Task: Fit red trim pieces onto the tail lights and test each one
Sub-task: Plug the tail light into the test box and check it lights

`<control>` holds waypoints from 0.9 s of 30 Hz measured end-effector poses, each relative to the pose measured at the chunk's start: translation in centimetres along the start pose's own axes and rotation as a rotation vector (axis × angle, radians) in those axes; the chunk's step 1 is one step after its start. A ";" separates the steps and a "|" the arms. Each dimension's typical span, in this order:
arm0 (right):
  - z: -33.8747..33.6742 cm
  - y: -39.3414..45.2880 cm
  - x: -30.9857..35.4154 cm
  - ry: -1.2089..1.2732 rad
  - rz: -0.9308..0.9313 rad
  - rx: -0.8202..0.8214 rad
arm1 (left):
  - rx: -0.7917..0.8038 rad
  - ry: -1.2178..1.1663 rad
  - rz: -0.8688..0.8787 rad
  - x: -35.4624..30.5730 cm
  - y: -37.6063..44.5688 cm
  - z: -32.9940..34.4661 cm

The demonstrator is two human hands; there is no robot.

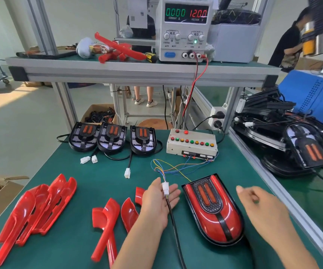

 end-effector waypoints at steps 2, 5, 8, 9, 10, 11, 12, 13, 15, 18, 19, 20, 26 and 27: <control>1.1 -0.6 -2.5 0.158 0.057 0.115 | -0.060 0.032 0.042 -0.3 -0.2 -0.5; 2.8 -1.4 -3.6 0.302 0.039 0.231 | -0.214 0.101 0.276 -1.8 -1.1 -1.6; 3.5 -1.4 -3.7 0.398 0.024 0.232 | -0.287 0.186 0.826 -6.6 -5.0 -0.4; 3.8 -1.4 -3.8 0.417 0.022 0.235 | -0.239 0.270 0.989 -8.0 -5.9 1.4; 4.1 -1.5 -4.0 0.443 0.025 0.229 | -0.155 0.415 1.099 -8.9 -6.0 4.0; 4.2 -1.6 -4.3 0.477 0.034 0.216 | -0.052 0.605 1.149 -9.3 -5.4 7.0; 4.3 -1.7 -4.6 0.503 0.046 0.205 | 0.049 0.811 1.164 -9.2 -4.4 10.1; 4.4 -1.8 -4.8 0.514 0.057 0.205 | 0.132 1.010 1.167 -8.7 -3.2 12.9; 4.5 -2.0 -5.0 0.535 0.066 0.215 | 0.235 1.365 1.154 -7.1 -0.5 16.9; 4.2 -1.8 -4.7 0.564 0.046 0.194 | 0.264 1.729 1.154 -5.2 2.9 19.8; 4.2 -1.7 -4.6 0.569 0.039 0.196 | 0.254 1.796 1.157 -5.0 3.8 20.3; 4.3 -1.6 -4.5 0.574 0.033 0.198 | 0.251 1.845 1.161 -4.9 4.5 20.7; 4.2 -1.5 -4.2 0.613 0.018 0.196 | 0.255 1.974 1.134 -4.8 7.2 21.4; 4.1 -1.5 -4.1 0.604 0.007 0.190 | 0.256 1.993 1.135 -4.7 7.4 21.4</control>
Point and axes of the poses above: each hand's wrist, its own y-axis towards the middle knuckle, its own z-axis out of the palm, x = y × z, the point moved 9 cm from there along y, towards the middle knuckle, and after that the axes turned 4 degrees about -x, right-handed, at the moved point
